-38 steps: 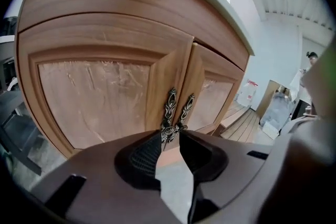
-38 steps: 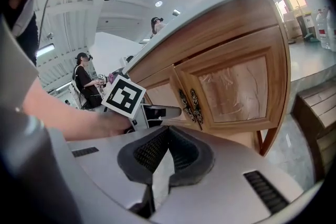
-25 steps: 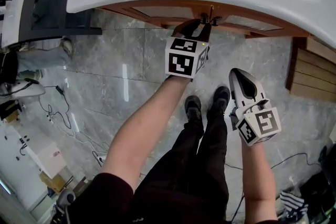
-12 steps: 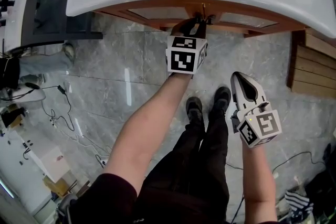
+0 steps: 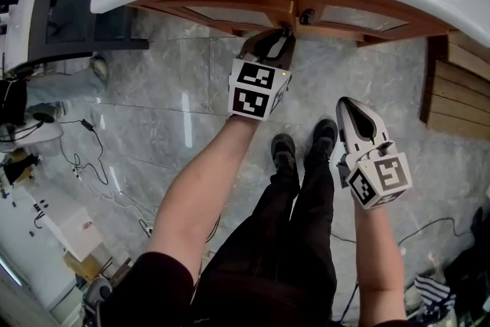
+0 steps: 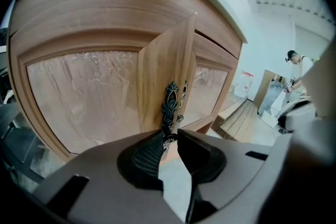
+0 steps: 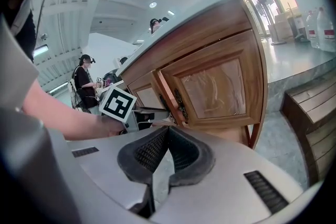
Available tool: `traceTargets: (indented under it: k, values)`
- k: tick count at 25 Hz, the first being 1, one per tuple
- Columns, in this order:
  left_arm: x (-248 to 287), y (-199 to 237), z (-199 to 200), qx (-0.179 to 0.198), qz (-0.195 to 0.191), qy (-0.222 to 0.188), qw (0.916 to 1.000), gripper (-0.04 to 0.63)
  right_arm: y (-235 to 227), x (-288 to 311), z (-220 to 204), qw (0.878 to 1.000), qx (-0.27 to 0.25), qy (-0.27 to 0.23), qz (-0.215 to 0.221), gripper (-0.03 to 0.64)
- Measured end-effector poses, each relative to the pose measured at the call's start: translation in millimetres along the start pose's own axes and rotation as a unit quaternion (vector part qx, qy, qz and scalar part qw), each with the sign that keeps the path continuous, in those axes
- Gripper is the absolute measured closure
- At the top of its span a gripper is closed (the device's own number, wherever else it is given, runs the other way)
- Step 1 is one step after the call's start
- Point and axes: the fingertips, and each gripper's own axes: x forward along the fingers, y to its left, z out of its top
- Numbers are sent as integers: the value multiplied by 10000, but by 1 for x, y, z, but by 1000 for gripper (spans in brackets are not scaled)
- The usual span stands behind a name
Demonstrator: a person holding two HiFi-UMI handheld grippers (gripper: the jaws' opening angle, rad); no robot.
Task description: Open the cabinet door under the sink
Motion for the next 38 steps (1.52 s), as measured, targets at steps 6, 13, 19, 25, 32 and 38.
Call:
traceTargets:
  k: [6,13,19,25,32,38]
  values:
    - [-20,-5,-16,81,-239,-36,9997,503,3,10,7,9994,-306,-17,182,603]
    - [-46,-10,-36,294,-549,4,9981,503,31,33,27,9950,-812,26,583,546]
    - [-64,-12,-48,567,-753,2,9955,503,67,56,29,9876,-1244,107,955,487]
    - [-90,-33,-70,945,-1232,51,9879,588,97,79,27,9822,-1388,115,1258,471]
    - [-100,-39,-112,797,-1048,81,9913,585,89,86,39,9746,-2043,-147,903,464]
    - [-63,4,-59,464,-411,-209,9979,584,62,70,30,9859,-1465,-9,808,468]
